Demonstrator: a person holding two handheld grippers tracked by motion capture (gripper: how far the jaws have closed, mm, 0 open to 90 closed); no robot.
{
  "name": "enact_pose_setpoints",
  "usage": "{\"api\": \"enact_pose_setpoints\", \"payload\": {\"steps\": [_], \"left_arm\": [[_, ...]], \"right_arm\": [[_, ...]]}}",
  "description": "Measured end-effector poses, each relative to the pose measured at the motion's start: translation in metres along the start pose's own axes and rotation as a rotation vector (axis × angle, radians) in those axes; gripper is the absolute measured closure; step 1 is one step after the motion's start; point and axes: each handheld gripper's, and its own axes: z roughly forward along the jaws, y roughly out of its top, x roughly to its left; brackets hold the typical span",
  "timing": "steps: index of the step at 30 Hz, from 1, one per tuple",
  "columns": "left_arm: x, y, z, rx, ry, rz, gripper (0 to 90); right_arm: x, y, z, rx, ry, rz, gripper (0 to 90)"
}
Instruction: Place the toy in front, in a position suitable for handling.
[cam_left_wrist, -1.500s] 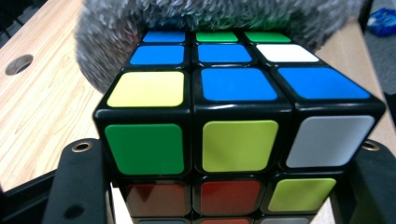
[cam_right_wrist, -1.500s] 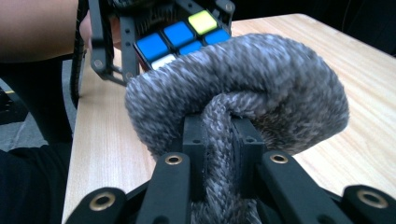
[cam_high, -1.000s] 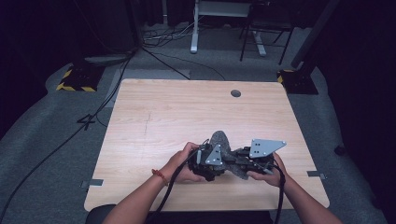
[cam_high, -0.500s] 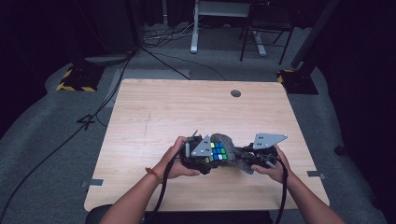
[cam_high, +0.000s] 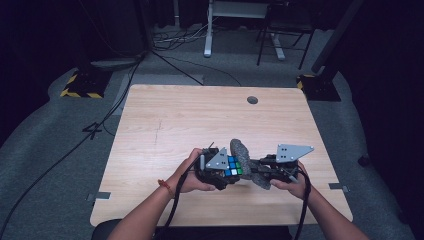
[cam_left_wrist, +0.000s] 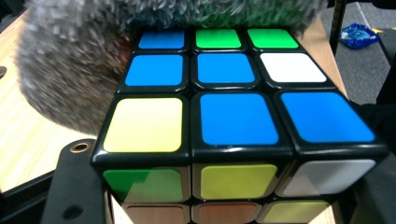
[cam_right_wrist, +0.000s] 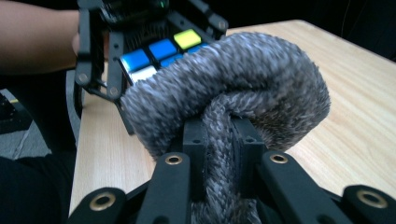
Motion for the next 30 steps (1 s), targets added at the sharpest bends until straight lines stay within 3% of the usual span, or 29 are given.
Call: {"api": "enact_pose_setpoints", "payload": {"steps": [5, 7, 11, 12, 14, 17, 19, 23, 27, 28, 30], "left_arm": [[-0.002, -0.001, 0.007, 0.048, -0.003, 0.015, 32.7], [-0.005, 0.0, 0.012, 0.069, 0.003, 0.039, 32.7], [-0.004, 0.0, 0.009, 0.06, 0.018, 0.039, 33.1], [-0.003, 0.001, 0.007, 0.048, 0.024, 0.035, 33.3], [0.0, 0.003, -0.002, 0.003, 0.032, 0.029, 33.3], [0.001, 0.004, -0.007, -0.02, 0.039, 0.023, 33.3], [0.001, 0.004, -0.01, -0.034, 0.042, 0.013, 33.3], [0.001, 0.003, -0.006, -0.038, 0.011, 0.008, 33.2], [0.001, 0.001, -0.003, -0.024, -0.006, 0.011, 32.1], [0.001, 0.001, -0.003, -0.02, -0.005, 0.011, 32.2], [0.0, 0.001, -0.002, 0.022, 0.013, 0.034, 32.4]], "right_arm": [[0.002, 0.001, 0.001, -0.015, 0.015, 0.001, 79.5], [0.005, 0.002, 0.005, -0.017, 0.026, -0.012, 79.4], [0.005, 0.004, 0.005, -0.02, 0.024, -0.011, 79.5], [0.003, 0.006, 0.002, -0.005, -0.011, -0.021, 79.5], [-0.002, 0.003, -0.001, 0.011, -0.032, 0.001, 79.6], [-0.006, -0.002, -0.001, 0.035, -0.051, 0.019, 79.7], [-0.01, -0.008, 0.005, 0.067, -0.039, 0.045, 79.7], [-0.006, -0.008, 0.011, 0.079, -0.01, 0.033, 79.7], [-0.002, -0.008, 0.013, 0.069, 0.009, 0.011, 79.7], [-0.004, -0.01, 0.011, 0.036, 0.029, 0.03, 79.7], [-0.005, -0.008, 0.008, 0.015, 0.037, 0.037, 79.7]]}}
